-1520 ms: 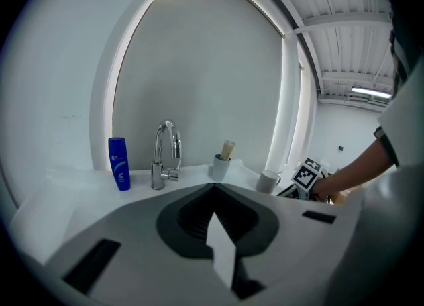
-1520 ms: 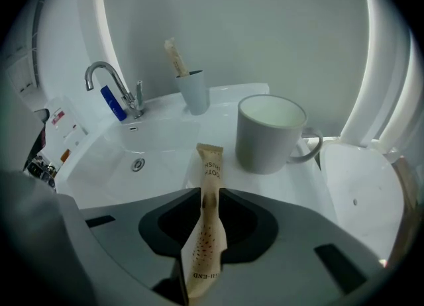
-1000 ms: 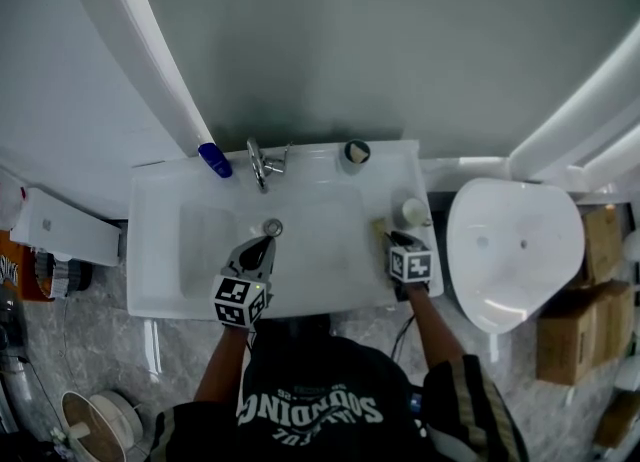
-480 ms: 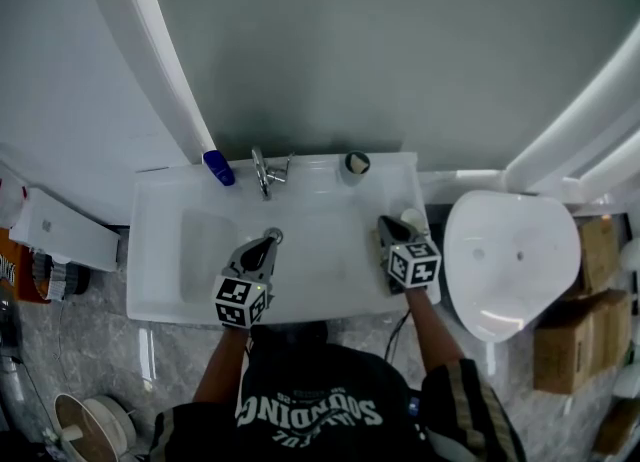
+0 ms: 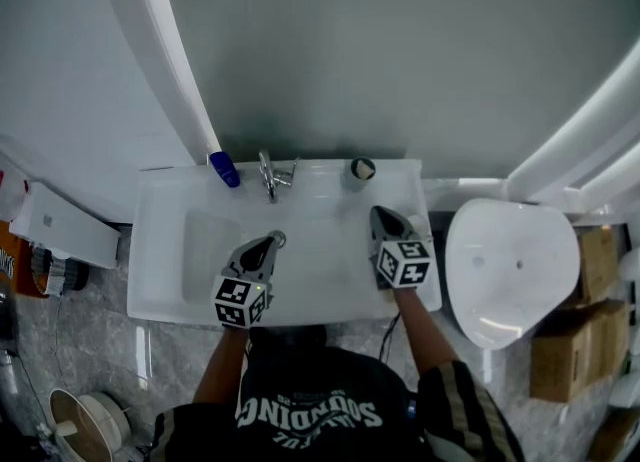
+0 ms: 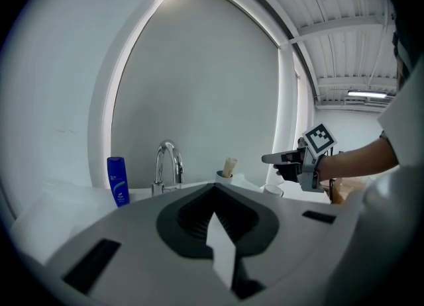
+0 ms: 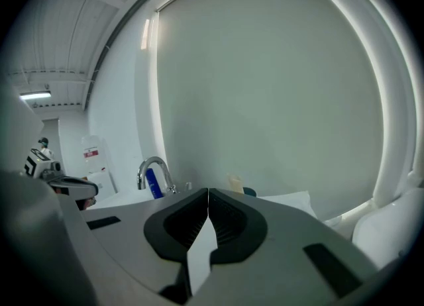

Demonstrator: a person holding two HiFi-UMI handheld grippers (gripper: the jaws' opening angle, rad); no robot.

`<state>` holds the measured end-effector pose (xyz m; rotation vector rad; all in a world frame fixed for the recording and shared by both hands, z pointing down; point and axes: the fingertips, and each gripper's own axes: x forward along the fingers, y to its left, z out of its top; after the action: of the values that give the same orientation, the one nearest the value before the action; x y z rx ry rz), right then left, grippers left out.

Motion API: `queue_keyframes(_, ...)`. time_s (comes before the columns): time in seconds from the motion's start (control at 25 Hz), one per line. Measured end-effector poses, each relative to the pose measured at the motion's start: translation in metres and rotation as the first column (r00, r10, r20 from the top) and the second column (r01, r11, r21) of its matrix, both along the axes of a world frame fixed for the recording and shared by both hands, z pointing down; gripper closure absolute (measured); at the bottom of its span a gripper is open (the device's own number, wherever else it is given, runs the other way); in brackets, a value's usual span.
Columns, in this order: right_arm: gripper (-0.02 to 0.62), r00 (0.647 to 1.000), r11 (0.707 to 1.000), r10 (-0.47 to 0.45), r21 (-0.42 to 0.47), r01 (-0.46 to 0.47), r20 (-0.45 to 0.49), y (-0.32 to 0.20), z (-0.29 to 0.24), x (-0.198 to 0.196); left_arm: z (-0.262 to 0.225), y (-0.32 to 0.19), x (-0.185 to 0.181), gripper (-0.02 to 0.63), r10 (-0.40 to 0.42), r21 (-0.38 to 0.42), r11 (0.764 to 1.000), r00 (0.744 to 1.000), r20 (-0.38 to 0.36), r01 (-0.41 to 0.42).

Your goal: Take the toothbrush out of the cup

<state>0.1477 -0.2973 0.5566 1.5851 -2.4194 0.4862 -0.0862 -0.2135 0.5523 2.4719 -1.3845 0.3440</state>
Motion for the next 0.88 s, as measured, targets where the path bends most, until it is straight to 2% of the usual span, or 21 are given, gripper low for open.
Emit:
queue_keyframes(0.12,0.595,0.999,0.999,0.052,-0.004,-0.052,-0.01,-0.01,0.003,0.0,0.003,0.001,-0.003,0.607,-0.004,-0.008,1.0,1.0,0.001,0.004)
queue_keyframes(0.24,0.593,0.997,0.997,0.066,-0.022,-0.067,-0.033,-0.021,0.013,-0.004,0.005,0.004,-0.009,0.607,-0.016,-0.019,1.0,1.0,0.001,0.016)
queue_keyframes(0.36,0.505,0.995,0.995,0.089,-0.052,-0.091,-0.041,-0.036,0.024,-0.006,0.007,0.005,-0.014,0.607,-0.03,-0.03,0.999,1.0,0.003,0.03)
queue_keyframes(0.52,0.441,0.988,0.985,0.151,-0.081,-0.152,-0.025,-0.062,0.046,-0.004,0.012,0.005,-0.028,0.607,-0.054,-0.046,0.997,0.998,0.009,0.055)
queue_keyframes(0.88,0.43,0.958,0.952,0.261,-0.133,-0.277,-0.122,-0.115,0.082,0.01,0.02,0.004,-0.053,0.607,-0.095,-0.079,0.992,0.995,0.022,0.097)
